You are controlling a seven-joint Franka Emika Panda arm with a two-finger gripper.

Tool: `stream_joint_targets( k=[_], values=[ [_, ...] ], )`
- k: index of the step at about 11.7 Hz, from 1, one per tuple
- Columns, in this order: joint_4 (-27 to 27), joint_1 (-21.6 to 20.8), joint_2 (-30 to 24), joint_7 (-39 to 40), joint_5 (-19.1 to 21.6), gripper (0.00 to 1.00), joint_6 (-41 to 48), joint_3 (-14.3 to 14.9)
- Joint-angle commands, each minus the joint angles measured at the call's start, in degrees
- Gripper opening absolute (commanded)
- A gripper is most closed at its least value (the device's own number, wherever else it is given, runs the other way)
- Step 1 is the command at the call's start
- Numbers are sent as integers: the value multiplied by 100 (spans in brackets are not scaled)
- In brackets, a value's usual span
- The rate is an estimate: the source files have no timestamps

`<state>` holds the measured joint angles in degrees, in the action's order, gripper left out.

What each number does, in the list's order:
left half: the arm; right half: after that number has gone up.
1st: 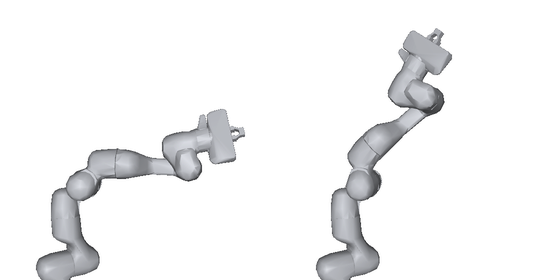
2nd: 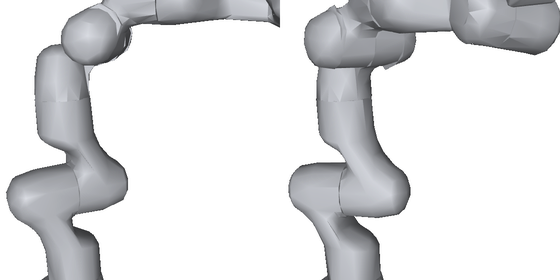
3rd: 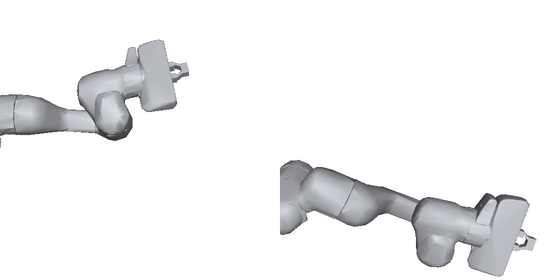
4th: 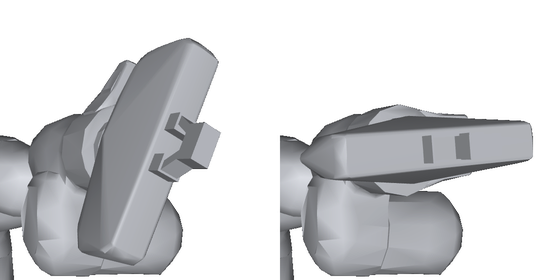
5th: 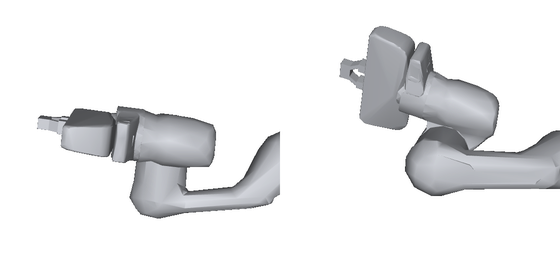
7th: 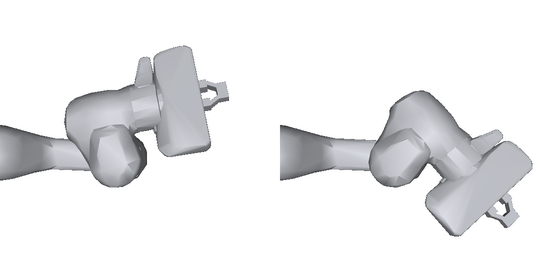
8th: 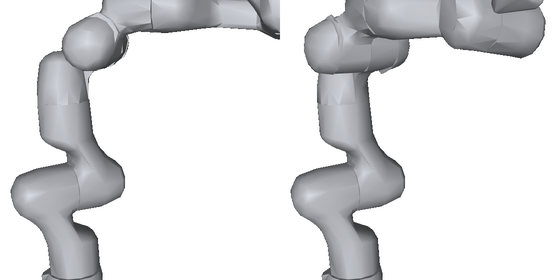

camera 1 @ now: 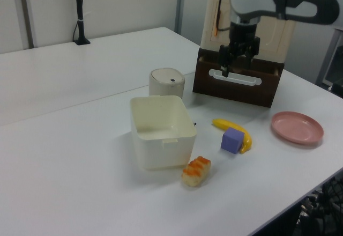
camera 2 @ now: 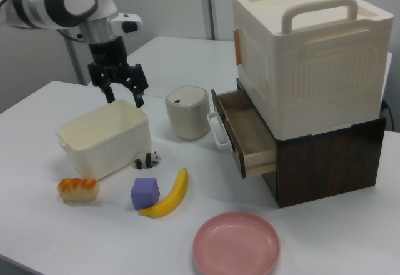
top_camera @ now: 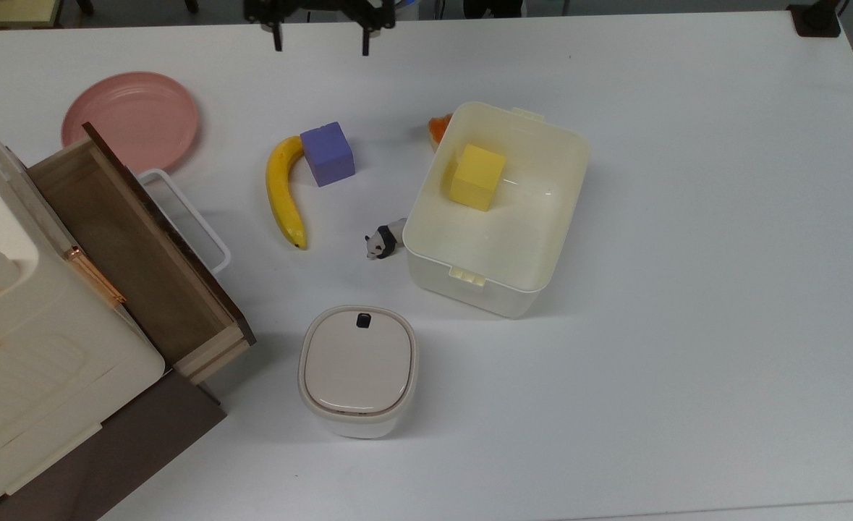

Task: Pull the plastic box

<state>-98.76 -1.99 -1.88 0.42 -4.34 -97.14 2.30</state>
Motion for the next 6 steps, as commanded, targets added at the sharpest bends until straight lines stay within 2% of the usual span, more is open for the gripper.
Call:
stream_joint_targets(
  k=[1,4,6],
  values=[
    [331,-214,-50,149,565,100,266,517],
    [278,-231,-23,300,592,100,266,412],
    [278,-205,-6,300,592,100,266,89]
  ],
)
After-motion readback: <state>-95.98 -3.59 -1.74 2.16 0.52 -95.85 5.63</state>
